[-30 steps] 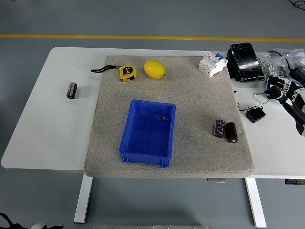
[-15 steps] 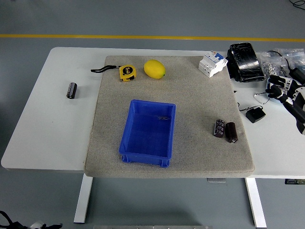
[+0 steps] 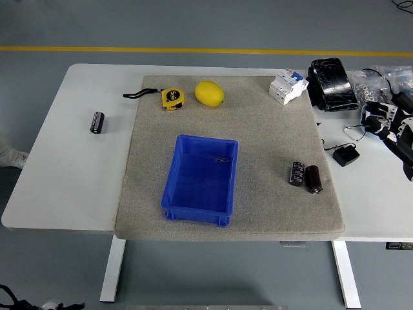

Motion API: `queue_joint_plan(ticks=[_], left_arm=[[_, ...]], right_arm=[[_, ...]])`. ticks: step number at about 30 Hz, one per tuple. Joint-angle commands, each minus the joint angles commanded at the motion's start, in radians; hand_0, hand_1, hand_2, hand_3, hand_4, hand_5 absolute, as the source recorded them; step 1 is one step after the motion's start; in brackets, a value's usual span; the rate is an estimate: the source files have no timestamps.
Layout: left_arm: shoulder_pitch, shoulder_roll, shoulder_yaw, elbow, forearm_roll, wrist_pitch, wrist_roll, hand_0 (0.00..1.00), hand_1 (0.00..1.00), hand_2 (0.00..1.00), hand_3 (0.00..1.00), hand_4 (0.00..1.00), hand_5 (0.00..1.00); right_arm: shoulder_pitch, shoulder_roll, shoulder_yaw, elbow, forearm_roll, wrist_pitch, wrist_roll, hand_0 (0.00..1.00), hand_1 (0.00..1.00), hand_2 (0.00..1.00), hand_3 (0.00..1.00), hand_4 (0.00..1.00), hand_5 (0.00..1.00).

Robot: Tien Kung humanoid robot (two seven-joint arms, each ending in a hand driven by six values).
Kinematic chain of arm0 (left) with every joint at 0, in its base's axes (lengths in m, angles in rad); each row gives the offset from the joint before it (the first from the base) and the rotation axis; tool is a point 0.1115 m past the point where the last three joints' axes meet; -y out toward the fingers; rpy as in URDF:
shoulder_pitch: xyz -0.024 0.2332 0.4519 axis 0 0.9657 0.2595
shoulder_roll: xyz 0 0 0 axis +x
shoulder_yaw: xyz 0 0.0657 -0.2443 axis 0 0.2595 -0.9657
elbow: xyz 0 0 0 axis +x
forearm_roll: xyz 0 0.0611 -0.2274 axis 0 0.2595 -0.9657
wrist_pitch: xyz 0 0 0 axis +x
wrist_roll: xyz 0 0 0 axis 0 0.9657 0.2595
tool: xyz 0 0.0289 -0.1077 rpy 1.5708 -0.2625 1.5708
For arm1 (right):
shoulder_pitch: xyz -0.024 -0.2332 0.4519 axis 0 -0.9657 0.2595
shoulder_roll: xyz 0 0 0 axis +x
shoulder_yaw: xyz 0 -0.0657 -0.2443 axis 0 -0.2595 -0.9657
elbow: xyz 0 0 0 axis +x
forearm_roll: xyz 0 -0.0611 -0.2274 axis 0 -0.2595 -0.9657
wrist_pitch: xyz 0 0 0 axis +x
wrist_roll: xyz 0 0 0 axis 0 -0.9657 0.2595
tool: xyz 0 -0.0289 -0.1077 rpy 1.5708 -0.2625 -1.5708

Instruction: Pick up the battery,place it into the box

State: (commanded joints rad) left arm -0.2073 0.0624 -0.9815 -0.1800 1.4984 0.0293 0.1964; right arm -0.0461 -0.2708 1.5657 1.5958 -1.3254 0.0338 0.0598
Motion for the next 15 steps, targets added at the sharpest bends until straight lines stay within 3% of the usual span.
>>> queue_joint_plan(ticks=[4, 11, 15], left_arm=[[-0.001, 0.002, -0.012, 0.0, 0.016, -0.002, 0.001, 0.604, 0.548, 0.64, 0.663, 0.669, 0.726], [0.001, 0.003, -0.021, 0.0, 0.028, -0.004, 0.004, 0.604, 0.545, 0.64, 0.663, 0.669, 0.726], [0.005, 0.001, -0.036, 0.0, 0.039, -0.003, 0.008, 0.604, 0.548, 0.639, 0.662, 0.668, 0.726]], right_arm=[[-0.001, -0.021, -0.002, 0.004, 0.003, 0.001, 0.003, 0.699, 0.669, 0.793, 0.781, 0.998, 0.718], [0.007, -0.02, -0.007, 0.003, 0.0, 0.002, 0.003, 0.699, 0.668, 0.794, 0.781, 0.998, 0.714], [0.02, -0.064, -0.028, -0.005, -0.023, 0.001, 0.014, 0.7, 0.675, 0.795, 0.789, 0.998, 0.695]])
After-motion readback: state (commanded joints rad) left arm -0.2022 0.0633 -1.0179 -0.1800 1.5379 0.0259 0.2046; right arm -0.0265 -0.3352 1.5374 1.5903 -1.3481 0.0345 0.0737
